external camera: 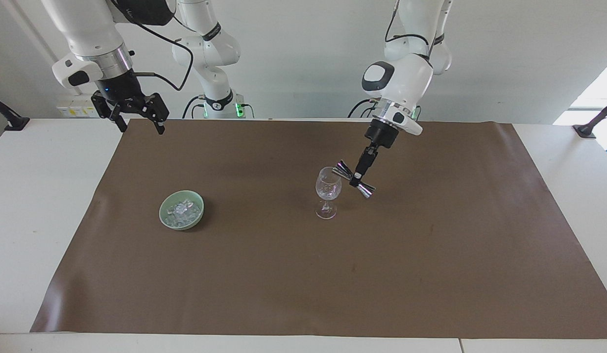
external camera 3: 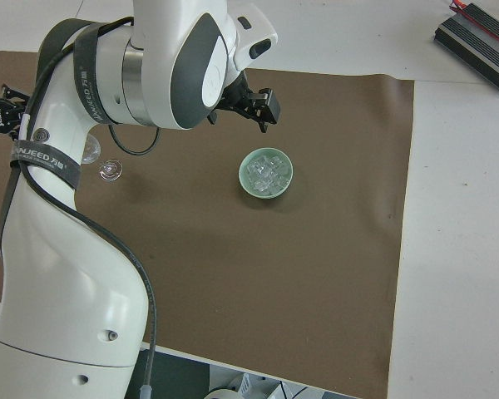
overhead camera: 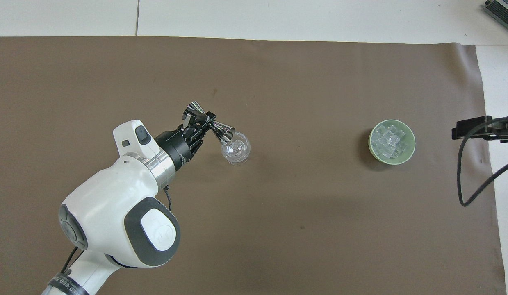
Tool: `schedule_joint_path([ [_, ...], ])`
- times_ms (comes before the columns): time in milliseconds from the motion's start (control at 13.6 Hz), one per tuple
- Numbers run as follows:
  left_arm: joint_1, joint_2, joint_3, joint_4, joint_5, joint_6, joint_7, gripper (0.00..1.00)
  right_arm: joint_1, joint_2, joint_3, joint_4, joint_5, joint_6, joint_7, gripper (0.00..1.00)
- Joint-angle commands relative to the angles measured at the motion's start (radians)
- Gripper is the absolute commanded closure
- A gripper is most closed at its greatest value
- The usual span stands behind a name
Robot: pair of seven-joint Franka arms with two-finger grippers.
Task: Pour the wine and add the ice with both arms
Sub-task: 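Tilt the jigger over the clear glass with the left gripper to pour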
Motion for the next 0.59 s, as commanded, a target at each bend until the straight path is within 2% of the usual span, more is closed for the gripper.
schedule_joint_path([
  [0,-0.024,0.021,0.016,0.023,0.047,0.026,0.004,1.0,-0.003,-0.018,0.001,-0.015,0.014,-0.013,-0.025,0.0],
  [368,-0.022,0.03,0.018,0.028,0.105,0.025,0.023,1.0,-0.003,-0.018,0.001,-0.015,0.014,-0.014,-0.025,0.0],
  [515,-0.019,0.035,0.018,0.031,0.186,0.011,0.027,1.0,-0.003,-0.018,0.001,-0.015,0.014,-0.014,-0.025,0.0],
])
